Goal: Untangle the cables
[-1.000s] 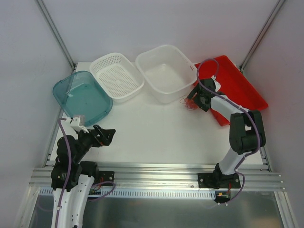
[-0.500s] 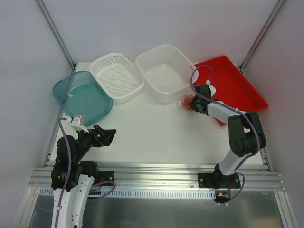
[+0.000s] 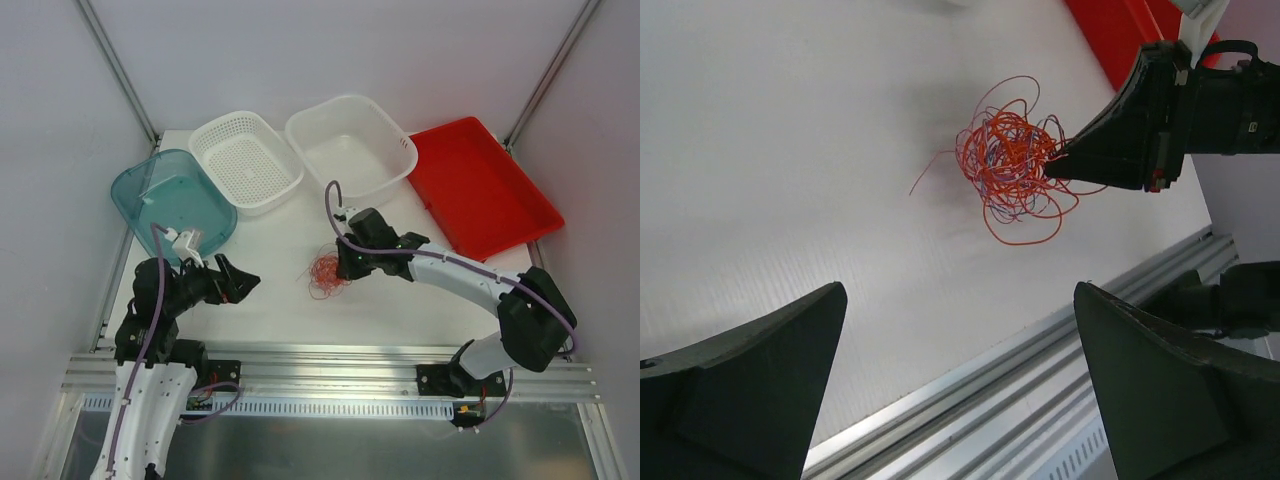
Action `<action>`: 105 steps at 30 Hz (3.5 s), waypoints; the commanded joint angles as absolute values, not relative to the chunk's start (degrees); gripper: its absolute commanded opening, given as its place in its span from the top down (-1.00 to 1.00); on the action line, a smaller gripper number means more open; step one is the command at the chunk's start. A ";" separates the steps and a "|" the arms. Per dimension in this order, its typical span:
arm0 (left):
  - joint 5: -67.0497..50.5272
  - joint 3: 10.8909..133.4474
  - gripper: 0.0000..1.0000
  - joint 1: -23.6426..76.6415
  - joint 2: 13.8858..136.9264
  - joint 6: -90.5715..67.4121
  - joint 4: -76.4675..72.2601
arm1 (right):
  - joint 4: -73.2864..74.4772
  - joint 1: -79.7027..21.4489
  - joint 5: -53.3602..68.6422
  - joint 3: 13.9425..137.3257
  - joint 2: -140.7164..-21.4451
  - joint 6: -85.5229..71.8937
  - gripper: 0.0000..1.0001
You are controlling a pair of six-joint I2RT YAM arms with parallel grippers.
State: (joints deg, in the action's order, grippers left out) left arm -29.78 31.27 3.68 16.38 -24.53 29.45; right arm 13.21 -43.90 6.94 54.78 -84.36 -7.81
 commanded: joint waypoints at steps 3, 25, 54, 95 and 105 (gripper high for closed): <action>-40.16 30.15 -0.98 3.78 25.21 -26.70 25.32 | 18.63 -48.16 6.86 57.57 -84.47 -2.46 0.23; -17.86 33.47 -0.94 31.80 54.36 -34.46 8.88 | 10.73 -49.04 0.34 43.95 -70.84 -13.80 -0.17; -4.49 46.76 0.57 42.27 91.23 -37.35 0.80 | 2.46 -49.13 5.10 39.29 -73.57 -15.65 0.72; 13.10 37.80 0.86 24.43 76.38 -37.71 14.24 | 55.72 -48.34 -29.01 83.77 -35.15 2.02 0.99; 3.88 37.35 0.74 27.58 70.06 -35.16 13.62 | 46.42 -48.25 -15.94 65.41 -39.28 -3.77 0.42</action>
State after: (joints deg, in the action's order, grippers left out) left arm 7.90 37.56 25.39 72.62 -37.39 13.21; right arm 52.07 -48.47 -22.92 69.47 -36.12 -1.69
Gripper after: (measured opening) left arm 0.120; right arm 0.260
